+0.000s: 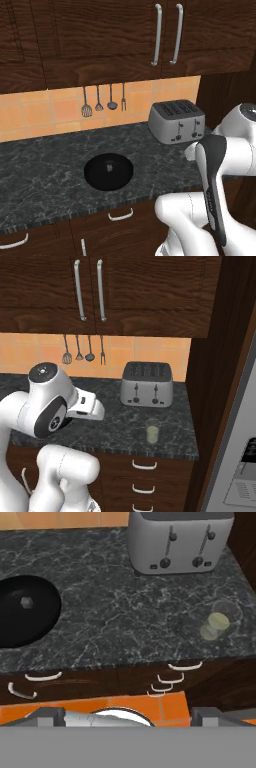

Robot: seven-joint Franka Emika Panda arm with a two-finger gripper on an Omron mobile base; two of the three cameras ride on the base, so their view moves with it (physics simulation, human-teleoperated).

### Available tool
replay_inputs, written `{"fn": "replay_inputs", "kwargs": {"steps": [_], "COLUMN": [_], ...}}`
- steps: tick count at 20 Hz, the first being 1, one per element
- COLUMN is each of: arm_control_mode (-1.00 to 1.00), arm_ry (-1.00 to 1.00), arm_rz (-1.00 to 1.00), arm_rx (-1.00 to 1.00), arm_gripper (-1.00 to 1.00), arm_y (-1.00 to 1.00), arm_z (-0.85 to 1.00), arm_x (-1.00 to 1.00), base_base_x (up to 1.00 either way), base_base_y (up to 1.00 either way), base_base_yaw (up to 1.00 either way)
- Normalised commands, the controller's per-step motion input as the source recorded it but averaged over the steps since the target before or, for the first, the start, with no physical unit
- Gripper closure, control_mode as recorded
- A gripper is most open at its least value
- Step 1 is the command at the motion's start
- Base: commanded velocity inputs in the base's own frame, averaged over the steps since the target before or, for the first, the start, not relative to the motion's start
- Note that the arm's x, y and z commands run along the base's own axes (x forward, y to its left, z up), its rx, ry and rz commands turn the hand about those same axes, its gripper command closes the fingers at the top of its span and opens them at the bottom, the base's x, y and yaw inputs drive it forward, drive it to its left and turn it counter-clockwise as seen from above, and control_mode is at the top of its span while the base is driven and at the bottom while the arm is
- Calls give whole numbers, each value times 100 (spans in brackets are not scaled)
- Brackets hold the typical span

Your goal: Grab a lemon wedge from the fridge and one ice cube from the ice bowl, and put them in the glass of lemonade.

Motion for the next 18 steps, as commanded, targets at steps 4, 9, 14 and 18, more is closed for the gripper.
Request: {"fn": "replay_inputs", "kwargs": {"steps": [4, 9, 14, 18], "arm_control_mode": [-100, -100, -100, 100], "arm_ry": [3, 0, 0, 0], "arm_rz": [-6, -1, 0, 0], "arm_rx": [0, 0, 0, 0], "arm_gripper": [-100, -100, -100, -100], "arm_y": [0, 15, 8, 8], "arm_z": [-38, -21, -11, -9], "arm_x": [-70, 11, 24, -1], "base_base_x": [0, 0, 0, -28], "base_base_y": [0, 0, 0, 1], "base_base_yaw": [0, 0, 0, 0]}}
